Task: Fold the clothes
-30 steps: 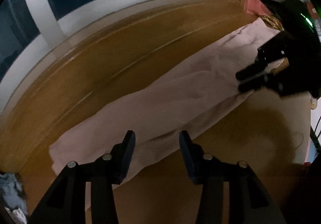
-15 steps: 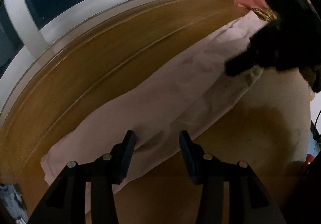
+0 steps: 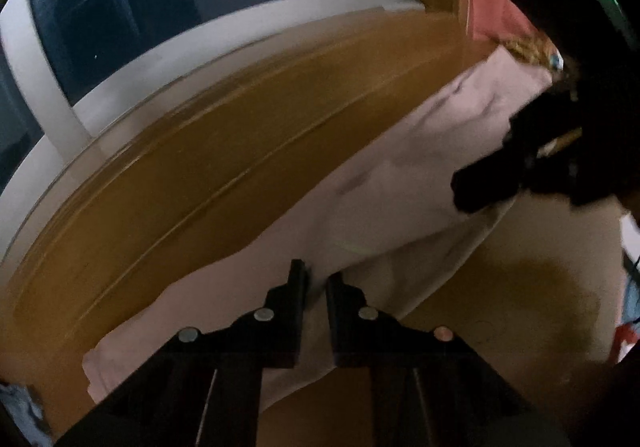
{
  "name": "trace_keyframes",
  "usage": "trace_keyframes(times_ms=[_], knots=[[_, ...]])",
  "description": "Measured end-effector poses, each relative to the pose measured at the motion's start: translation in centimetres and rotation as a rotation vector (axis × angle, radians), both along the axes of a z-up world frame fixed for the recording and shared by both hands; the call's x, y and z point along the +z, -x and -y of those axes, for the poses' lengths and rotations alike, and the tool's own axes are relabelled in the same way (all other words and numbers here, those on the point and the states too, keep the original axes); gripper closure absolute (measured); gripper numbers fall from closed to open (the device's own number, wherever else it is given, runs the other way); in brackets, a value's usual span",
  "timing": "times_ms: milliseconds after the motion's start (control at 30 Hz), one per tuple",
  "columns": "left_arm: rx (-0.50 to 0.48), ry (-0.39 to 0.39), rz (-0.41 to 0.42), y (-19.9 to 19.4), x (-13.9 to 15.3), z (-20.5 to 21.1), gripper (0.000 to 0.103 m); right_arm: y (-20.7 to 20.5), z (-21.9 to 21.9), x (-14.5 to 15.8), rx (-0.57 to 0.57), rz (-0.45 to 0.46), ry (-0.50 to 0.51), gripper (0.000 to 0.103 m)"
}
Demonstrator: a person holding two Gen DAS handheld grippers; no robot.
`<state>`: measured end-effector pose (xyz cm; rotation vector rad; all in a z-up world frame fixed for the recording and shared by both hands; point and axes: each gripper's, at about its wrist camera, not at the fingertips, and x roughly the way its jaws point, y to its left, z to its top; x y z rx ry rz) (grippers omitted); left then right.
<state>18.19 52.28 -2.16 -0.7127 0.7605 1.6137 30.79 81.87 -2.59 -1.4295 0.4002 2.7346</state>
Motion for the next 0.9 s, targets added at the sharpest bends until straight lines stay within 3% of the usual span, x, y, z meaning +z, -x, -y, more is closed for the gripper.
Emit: trace_keyframes(times_ms=[33, 67, 233, 300, 333, 433, 500, 533, 567, 700, 900], knots=[[0.002, -0.004, 0.026, 0.3, 0.4, 0.3, 0.095, 0.1, 0.9, -0.1, 0.012, -0.008, -0.051, 0.051], [0.005, -0.008, 0.05, 0.5, 0.7, 0.6, 0.095, 0.3, 2.0, -0.3, 0.032, -0.012, -0.095, 0.048], [0.022, -0.02, 0.124, 1.3, 1.5, 1.9, 0.095, 2.0, 5.3, -1.8, 0.072, 0.018, -0.318, 0.049], [0.028, -0.013, 0.105, 1.0, 1.3, 1.9, 0.095, 2.7, 5.3, -2.4, 0.059, 0.046, -0.358, 0.085], [0.032, -0.009, 0.096, 0.8, 1.1, 1.9, 0.095, 3.0, 4.8, -2.2, 0.04, 0.054, -0.315, 0.098], [0.042, 0.002, 0.068, 0.4, 0.8, 1.8, 0.094, 2.8, 3.1, -0.5, -0.005, 0.019, -0.161, 0.098], [0.05, 0.005, 0.053, 0.2, 0.6, 2.1, 0.077, 2.6, 1.9, 0.8, -0.031, 0.0, -0.059, 0.098], [0.058, 0.002, 0.043, 0.1, 0.5, 2.3, 0.063, 2.3, 1.2, 1.3, -0.042, 0.0, -0.015, 0.098], [0.065, -0.004, 0.026, 0.0, 0.4, 2.5, 0.057, 2.2, 0.5, 1.6, -0.057, 0.003, 0.036, 0.098], [0.102, 0.007, -0.034, 0.1, -0.4, 3.1, 0.057, 1.8, -1.3, 2.7, -0.115, -0.022, 0.178, 0.098], [0.219, 0.035, -0.039, 2.9, -1.2, 5.6, 0.057, 1.3, -1.0, 3.0, -0.132, -0.046, 0.187, 0.098]])
